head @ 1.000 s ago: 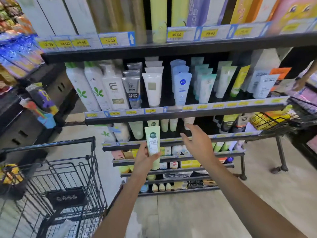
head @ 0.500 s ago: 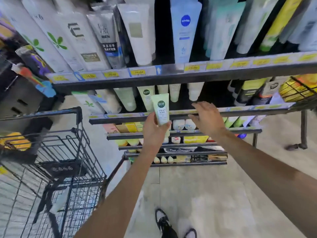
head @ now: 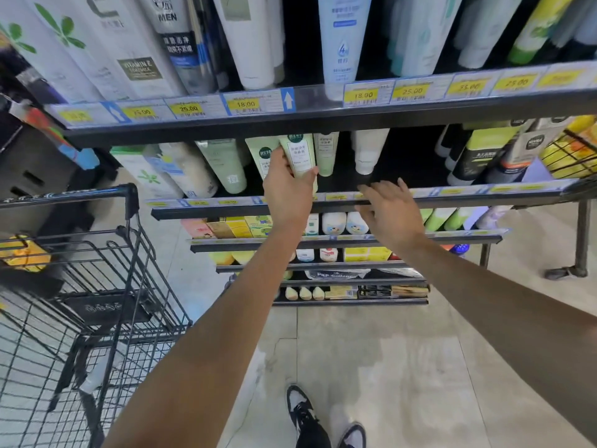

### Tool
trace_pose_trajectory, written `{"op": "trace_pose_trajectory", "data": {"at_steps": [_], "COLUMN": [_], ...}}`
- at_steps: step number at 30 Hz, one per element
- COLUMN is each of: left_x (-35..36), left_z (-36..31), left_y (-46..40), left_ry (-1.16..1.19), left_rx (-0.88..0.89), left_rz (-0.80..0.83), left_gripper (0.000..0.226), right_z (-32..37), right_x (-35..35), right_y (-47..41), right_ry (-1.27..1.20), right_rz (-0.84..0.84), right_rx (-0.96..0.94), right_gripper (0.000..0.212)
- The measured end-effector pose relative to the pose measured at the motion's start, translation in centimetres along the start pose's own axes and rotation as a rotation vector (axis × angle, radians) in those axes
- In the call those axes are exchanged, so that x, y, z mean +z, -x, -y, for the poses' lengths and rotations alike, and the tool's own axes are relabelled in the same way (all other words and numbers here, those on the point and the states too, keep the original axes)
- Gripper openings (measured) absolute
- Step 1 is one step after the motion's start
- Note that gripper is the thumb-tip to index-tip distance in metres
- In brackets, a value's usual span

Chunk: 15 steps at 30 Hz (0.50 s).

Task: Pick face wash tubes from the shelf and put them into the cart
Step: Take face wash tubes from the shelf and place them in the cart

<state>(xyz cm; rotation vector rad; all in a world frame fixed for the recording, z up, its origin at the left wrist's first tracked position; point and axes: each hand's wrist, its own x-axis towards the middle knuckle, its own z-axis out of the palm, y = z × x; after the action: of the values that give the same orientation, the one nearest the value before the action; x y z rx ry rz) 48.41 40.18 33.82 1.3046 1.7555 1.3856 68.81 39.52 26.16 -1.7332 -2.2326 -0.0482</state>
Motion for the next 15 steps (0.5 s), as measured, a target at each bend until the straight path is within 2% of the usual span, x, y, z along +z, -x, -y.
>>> {"op": "trace_pose_trajectory", "data": {"at_steps": [8,15], "left_x": [2.6,3.4], "left_z": [2.9,4.2], "left_y": [-0.7,-0.6], "left_ry": [-0.22,-0.308], "left_rx": [0.052,0.045], "left_rz": [-0.012,-0.067], "left_gripper": [0.037,0.029], "right_z": [-0.3,-0.4], "right_x": [0.7,1.0], "right_y": [0.0,0.1], "right_ry": [-0.003,0.007], "right_rz": [-0.014,-0.009], "right_rx": [-0.004,-0.006], "right_gripper": [0.044,0.047]}}
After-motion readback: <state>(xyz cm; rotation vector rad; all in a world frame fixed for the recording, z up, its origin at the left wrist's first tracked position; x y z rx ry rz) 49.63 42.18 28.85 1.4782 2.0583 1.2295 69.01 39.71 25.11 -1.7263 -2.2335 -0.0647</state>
